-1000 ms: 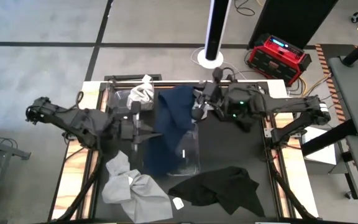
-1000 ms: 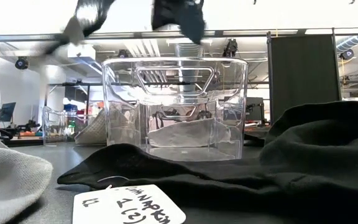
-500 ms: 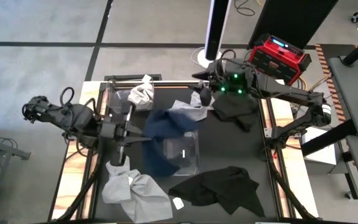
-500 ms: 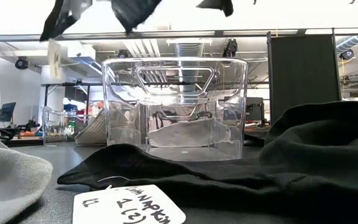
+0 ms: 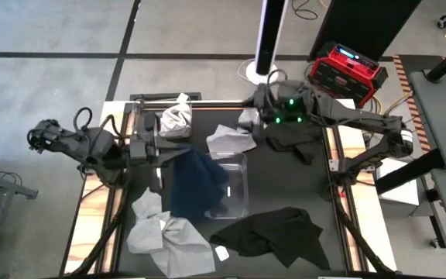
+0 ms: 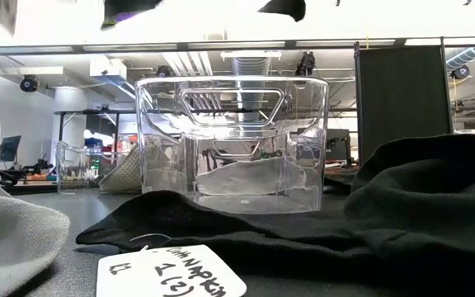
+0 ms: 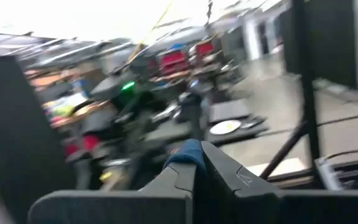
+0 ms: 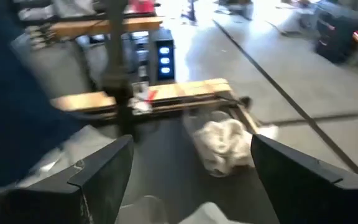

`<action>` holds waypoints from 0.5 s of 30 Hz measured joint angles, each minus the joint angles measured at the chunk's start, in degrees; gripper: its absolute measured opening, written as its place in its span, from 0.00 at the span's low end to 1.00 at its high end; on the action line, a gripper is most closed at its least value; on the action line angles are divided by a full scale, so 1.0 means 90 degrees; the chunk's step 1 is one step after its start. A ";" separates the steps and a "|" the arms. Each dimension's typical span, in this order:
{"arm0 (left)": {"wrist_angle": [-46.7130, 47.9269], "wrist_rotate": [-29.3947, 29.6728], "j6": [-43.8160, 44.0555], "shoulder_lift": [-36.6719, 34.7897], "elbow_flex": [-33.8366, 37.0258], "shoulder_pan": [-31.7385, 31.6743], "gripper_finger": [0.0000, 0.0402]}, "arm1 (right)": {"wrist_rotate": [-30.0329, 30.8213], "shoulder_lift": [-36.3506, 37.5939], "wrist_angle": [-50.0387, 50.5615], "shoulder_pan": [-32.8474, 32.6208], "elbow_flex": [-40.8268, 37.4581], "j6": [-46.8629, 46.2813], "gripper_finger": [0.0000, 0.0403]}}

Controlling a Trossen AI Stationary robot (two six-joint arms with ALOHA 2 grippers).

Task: Sort towels by color in basket
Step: Put the blue towel into the bottom transparent bin

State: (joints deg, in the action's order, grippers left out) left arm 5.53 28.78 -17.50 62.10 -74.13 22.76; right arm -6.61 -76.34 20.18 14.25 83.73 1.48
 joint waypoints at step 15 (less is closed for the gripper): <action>0.0242 0.1239 -0.0055 0.0387 0.0002 -0.0001 0.00 | 0.0019 -0.0046 -0.1358 -0.1426 -0.0203 0.1521 0.78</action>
State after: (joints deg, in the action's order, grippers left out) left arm 7.70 39.93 -17.99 65.59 -74.11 22.75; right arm -6.44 -76.74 7.96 1.41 81.90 15.17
